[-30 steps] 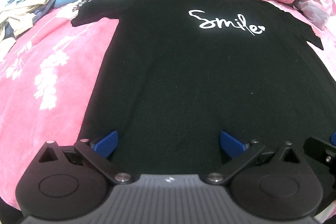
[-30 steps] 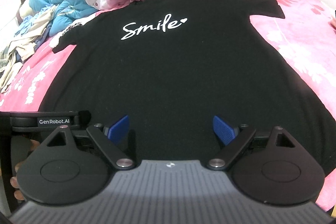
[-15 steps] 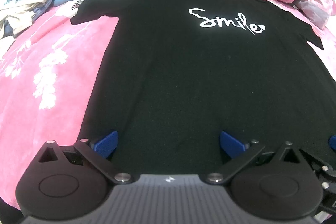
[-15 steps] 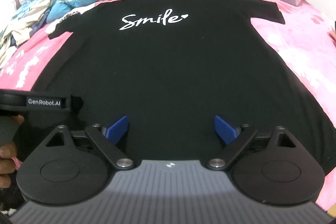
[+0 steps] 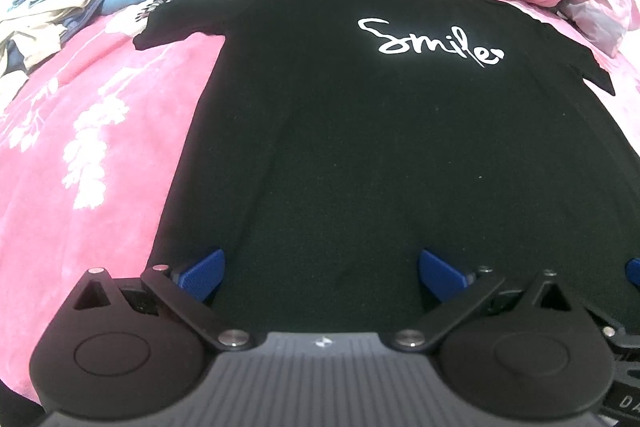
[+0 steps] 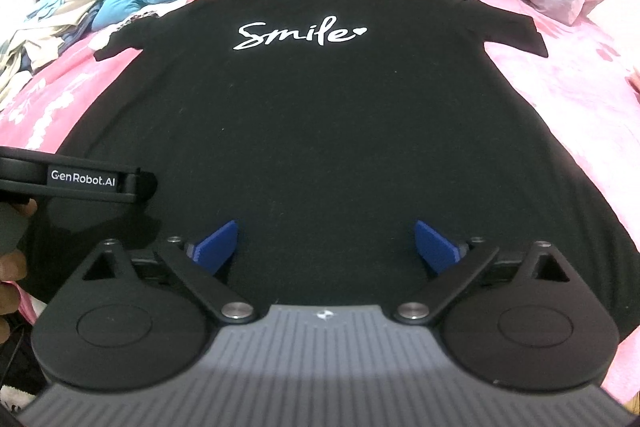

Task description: Fold clothes

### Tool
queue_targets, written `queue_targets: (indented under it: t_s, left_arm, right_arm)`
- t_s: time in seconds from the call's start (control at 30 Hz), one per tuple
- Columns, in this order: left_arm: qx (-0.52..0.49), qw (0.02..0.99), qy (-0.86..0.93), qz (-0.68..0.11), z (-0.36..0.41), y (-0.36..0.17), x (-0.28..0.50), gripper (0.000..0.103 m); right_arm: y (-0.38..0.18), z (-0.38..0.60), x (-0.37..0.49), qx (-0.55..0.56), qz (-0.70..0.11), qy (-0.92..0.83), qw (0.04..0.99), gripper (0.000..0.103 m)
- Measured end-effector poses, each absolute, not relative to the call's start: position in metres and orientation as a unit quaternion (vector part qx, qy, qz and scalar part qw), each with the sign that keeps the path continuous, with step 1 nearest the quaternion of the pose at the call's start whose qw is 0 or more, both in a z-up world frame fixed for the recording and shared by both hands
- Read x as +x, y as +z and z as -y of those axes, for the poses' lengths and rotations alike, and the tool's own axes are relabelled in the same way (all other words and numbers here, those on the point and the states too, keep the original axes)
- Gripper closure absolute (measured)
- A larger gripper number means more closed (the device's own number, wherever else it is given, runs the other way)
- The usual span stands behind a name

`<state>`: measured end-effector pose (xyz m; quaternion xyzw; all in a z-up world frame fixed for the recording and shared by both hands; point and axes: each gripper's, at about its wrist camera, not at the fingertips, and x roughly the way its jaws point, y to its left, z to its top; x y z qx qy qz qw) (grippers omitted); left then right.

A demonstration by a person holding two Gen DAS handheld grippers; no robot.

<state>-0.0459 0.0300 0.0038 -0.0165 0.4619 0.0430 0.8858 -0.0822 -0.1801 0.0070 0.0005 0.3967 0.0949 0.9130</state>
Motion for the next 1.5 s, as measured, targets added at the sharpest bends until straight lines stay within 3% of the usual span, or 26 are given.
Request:
queue_targets:
  t_s: [1.5]
  left_arm:
    - [-0.014,0.888,0.046,-0.456,-0.0261,0.0028,-0.0485,0.000]
  right_arm:
    - [0.0038,0.1764,-0.0829,0.001,-0.395,0.096,0.914,0.002]
